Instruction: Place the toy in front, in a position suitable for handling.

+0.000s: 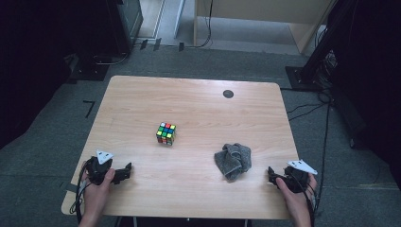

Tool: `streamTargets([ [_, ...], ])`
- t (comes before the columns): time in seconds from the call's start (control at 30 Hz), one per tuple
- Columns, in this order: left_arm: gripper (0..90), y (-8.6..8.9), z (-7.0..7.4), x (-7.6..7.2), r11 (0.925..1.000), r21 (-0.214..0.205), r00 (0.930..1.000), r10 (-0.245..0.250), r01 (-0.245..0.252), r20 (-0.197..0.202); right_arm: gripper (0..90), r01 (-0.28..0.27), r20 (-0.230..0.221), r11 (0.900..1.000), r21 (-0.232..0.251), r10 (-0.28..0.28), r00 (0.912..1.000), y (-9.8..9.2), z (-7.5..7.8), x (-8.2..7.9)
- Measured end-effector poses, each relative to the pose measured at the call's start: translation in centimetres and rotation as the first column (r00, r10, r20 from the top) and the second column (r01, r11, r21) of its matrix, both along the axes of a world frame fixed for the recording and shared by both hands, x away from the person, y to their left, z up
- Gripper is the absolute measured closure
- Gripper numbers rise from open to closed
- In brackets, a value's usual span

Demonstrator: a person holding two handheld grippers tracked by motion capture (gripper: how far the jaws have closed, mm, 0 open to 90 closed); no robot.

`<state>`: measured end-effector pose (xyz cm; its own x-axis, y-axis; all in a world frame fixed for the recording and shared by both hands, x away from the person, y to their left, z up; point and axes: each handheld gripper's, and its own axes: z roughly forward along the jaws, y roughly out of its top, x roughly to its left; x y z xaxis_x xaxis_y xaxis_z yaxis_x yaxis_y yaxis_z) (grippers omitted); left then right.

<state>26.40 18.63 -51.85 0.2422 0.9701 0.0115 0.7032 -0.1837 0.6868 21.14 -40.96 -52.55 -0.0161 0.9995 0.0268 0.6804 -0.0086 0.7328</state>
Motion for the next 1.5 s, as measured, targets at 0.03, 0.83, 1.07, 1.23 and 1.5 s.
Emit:
streamTargets([
  [0.03,1.3,0.0,0.0,0.0,1.0000,-0.001,1.0000,0.002,-0.002,0.000,12.0,0.002,-0.001,1.0000,0.000,-0.002,1.0000,0.0,0.0,0.0],
  [0.83,0.0,-0.3,0.0,0.2,1.0000,-0.001,1.0000,0.008,-0.008,-0.002,13.6,-0.213,0.208,0.9751,0.060,0.197,0.9581,10.6,7.0,0.9],
  [1.07,0.0,-0.5,0.1,0.4,1.0000,-0.009,1.0000,-0.003,0.003,-0.009,10.7,-0.267,0.151,0.9628,0.042,0.258,0.9544,13.6,5.1,2.7],
  [1.23,0.0,-0.5,0.3,0.6,0.9993,-0.038,0.9999,0.007,-0.007,0.007,9.4,-0.287,0.102,0.9580,0.000,0.285,0.9530,15.1,3.3,3.5],
  [1.5,0.0,-1.3,0.6,0.8,0.9951,-0.093,0.9994,-0.031,0.032,0.019,13.5,-0.258,0.067,0.9658,-0.028,0.259,0.9635,15.1,2.3,3.4],
])
